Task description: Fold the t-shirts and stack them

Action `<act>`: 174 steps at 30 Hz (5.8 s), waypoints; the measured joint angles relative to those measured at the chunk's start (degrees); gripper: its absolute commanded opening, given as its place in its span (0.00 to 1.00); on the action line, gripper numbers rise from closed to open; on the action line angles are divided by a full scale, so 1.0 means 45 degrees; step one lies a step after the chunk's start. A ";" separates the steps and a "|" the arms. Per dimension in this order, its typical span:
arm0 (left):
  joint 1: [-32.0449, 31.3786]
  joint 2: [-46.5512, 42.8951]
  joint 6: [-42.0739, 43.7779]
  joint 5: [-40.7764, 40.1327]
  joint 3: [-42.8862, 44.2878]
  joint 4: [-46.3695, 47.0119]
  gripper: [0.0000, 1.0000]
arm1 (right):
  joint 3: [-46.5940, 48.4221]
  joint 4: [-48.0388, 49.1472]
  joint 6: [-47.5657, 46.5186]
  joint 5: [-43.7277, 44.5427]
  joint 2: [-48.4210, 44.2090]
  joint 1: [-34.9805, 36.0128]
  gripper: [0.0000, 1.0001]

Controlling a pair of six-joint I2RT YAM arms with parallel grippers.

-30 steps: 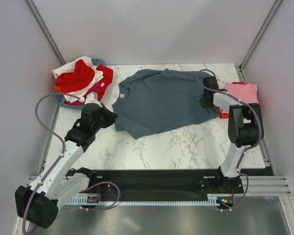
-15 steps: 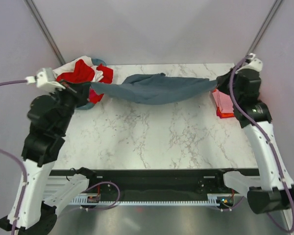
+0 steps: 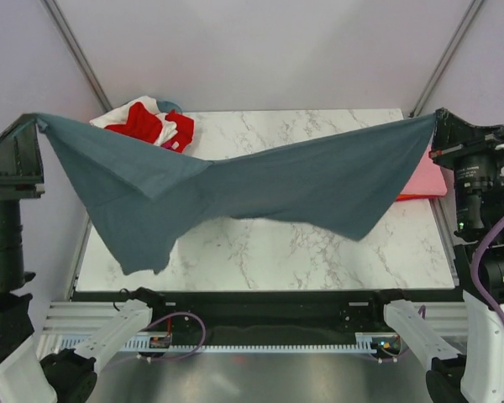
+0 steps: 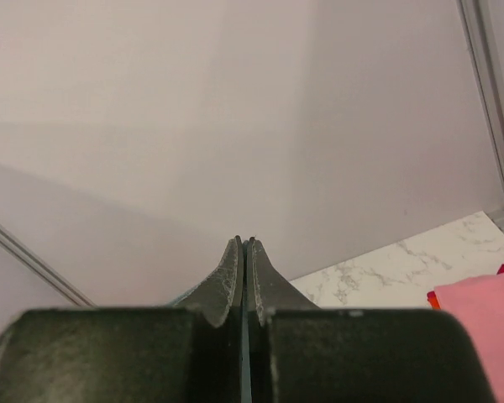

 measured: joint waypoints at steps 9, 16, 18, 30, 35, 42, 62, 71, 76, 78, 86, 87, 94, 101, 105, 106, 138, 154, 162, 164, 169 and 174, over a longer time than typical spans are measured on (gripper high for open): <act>0.0850 0.4386 -0.0471 0.0549 -0.3138 0.1069 0.02 | -0.0714 -0.0238 0.0680 -0.0102 0.3104 0.0000 0.00; 0.2302 1.1516 -0.1855 0.3653 -0.3366 -0.0461 0.02 | -0.0792 -0.0733 0.1234 -0.1010 0.8247 -0.0015 0.00; 0.2399 1.2842 -0.1919 0.4148 -0.1710 -0.1297 0.02 | 0.0272 -0.1073 0.1321 -0.1370 0.9602 -0.0044 0.00; 0.3463 1.1366 -0.1928 0.5217 0.5853 0.2822 0.02 | 0.8432 -0.0782 0.2720 -0.3473 1.1545 -0.2725 0.00; 0.3847 0.9952 -0.1909 0.5289 0.3361 0.4585 0.02 | 0.5644 0.0563 0.3055 -0.4435 1.0807 -0.2681 0.00; 0.3818 0.9452 -0.1875 0.5799 -0.4041 0.6013 0.02 | -0.0452 0.2113 0.3303 -0.5707 1.1438 -0.2608 0.00; 0.3769 0.1574 -0.2370 0.5644 -1.4294 0.3599 0.02 | -0.9870 0.4022 0.2108 -0.5042 0.9622 -0.2608 0.00; 0.3696 -0.1200 -0.2977 0.6071 -1.5242 0.1953 0.02 | -1.1298 0.3104 0.1481 -0.2064 0.6679 -0.2866 0.00; 0.3580 -0.1540 -0.3269 0.6377 -1.5246 0.1083 0.02 | -1.1438 0.2968 0.1404 -0.1787 0.5770 -0.2909 0.00; 0.3570 -0.1865 -0.3283 0.6392 -1.5159 0.0534 0.02 | -1.1506 0.2963 0.1326 -0.1851 0.5644 -0.2900 0.00; 0.3565 -0.2948 -0.3220 0.6037 -1.3357 -0.0369 0.02 | -1.1298 0.3070 0.0957 -0.2385 0.7174 -0.1749 0.00; 0.3565 -0.2943 -0.3215 0.6037 -1.3255 -0.0335 0.02 | -1.1064 0.2953 0.0884 -0.2317 0.7495 -0.1243 0.00; 0.3560 -0.2492 -0.3220 0.6057 -1.3566 -0.0525 0.02 | -0.7864 0.2832 0.0078 -0.2123 0.9923 0.1156 0.00; 0.3560 -0.2749 -0.3220 0.6033 -1.3697 -0.0937 0.02 | -0.5765 0.2798 -0.0714 -0.1817 1.2201 0.1579 0.05; 0.3560 -0.2773 -0.3220 0.6033 -1.3702 -0.0937 0.02 | -0.4274 0.2438 -0.0986 -0.1685 1.3755 0.1574 0.00; 0.3560 -0.2671 -0.3220 0.6042 -1.3716 -0.0933 0.02 | -0.3784 0.2380 -0.1010 -0.1661 1.4192 0.1574 0.00; 0.1005 0.2807 -0.3497 0.3677 -1.3998 0.1200 0.02 | -0.5916 0.3016 0.0126 0.0141 1.3192 0.0398 0.00; 0.1928 0.1836 -0.3512 0.3512 -1.4275 -0.0306 0.02 | -1.0438 0.2239 0.0884 -0.0058 0.5940 -0.0393 0.00; 0.1928 -0.0199 -0.3619 0.3517 -1.4518 -0.0923 0.02 | -1.2823 0.0573 0.1972 0.0709 0.1481 -0.0515 0.00; 0.1928 -0.0393 -0.3701 0.3517 -1.4649 -0.1039 0.02 | -1.3051 0.0141 0.2278 0.0991 0.0675 -0.0515 0.00; 0.1928 -0.0529 -0.3803 0.3468 -1.4746 -0.1307 0.02 | -1.3187 -0.0651 0.2909 0.1705 -0.0563 -0.0525 0.00; 0.1928 -0.0690 -0.3988 0.3337 -1.4741 -0.1608 0.02 | -1.3274 -0.0947 0.3225 0.2395 -0.1428 -0.0525 0.00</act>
